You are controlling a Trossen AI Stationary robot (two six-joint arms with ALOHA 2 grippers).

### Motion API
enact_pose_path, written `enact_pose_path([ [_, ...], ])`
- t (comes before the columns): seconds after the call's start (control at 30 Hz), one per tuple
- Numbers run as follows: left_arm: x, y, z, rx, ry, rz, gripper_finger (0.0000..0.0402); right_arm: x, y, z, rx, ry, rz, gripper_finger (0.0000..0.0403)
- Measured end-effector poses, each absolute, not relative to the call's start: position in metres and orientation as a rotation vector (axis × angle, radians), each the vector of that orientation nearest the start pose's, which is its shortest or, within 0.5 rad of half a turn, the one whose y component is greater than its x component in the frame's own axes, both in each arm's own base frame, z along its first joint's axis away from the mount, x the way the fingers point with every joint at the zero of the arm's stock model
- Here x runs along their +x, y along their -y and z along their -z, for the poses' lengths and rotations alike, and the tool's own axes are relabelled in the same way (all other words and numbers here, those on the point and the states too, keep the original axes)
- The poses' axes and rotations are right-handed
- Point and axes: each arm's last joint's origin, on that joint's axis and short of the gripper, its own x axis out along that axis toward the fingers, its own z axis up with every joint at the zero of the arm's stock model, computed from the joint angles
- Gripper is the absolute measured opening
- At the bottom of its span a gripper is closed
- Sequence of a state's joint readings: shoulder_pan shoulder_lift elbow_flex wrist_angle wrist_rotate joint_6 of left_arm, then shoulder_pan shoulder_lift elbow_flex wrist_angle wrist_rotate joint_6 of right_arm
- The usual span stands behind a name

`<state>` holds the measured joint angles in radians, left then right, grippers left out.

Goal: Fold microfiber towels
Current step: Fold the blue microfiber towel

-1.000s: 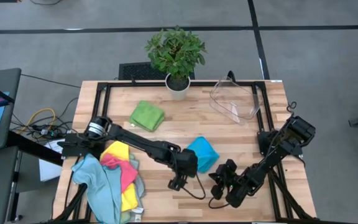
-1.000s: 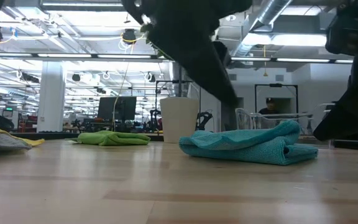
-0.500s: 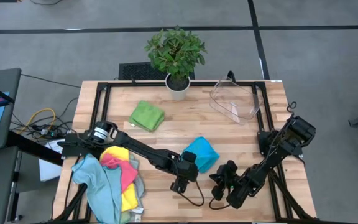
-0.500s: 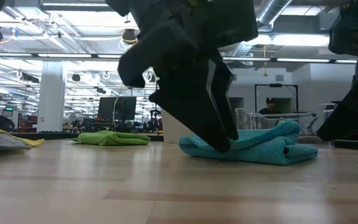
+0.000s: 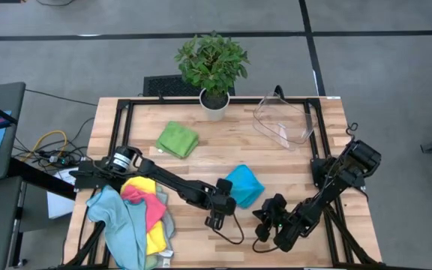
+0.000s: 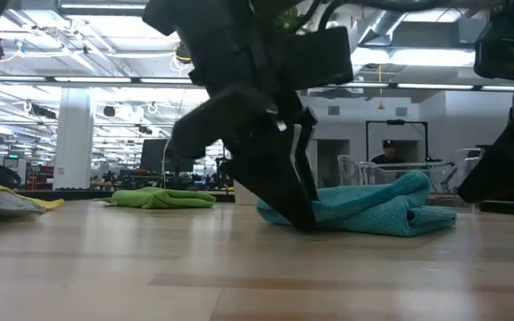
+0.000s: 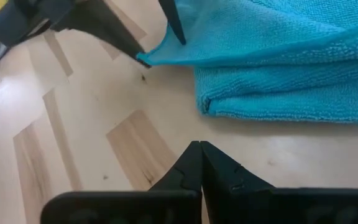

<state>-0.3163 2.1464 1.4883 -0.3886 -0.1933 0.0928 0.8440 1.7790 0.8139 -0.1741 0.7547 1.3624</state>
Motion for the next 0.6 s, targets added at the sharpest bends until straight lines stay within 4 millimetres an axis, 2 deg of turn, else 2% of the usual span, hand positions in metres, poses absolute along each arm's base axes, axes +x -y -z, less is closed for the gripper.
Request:
enact_pose_path([
  [0.33,0.424,0.134,-0.145,0.327,-1.016,0.162,0.0048,0.215,-0.211,-0.114,0.476,-0.654,0.430,0.0028],
  [0.43,0.428,0.138,-0.157,0.340,-1.013,0.191,0.0011,0.215,-0.211,-0.114,0.476,-0.655,0.430,0.0025],
  [0.6,0.440,0.132,-0.188,0.420,-0.988,0.165,0.0006,0.214,-0.211,-0.114,0.476,-0.655,0.430,0.0024],
])
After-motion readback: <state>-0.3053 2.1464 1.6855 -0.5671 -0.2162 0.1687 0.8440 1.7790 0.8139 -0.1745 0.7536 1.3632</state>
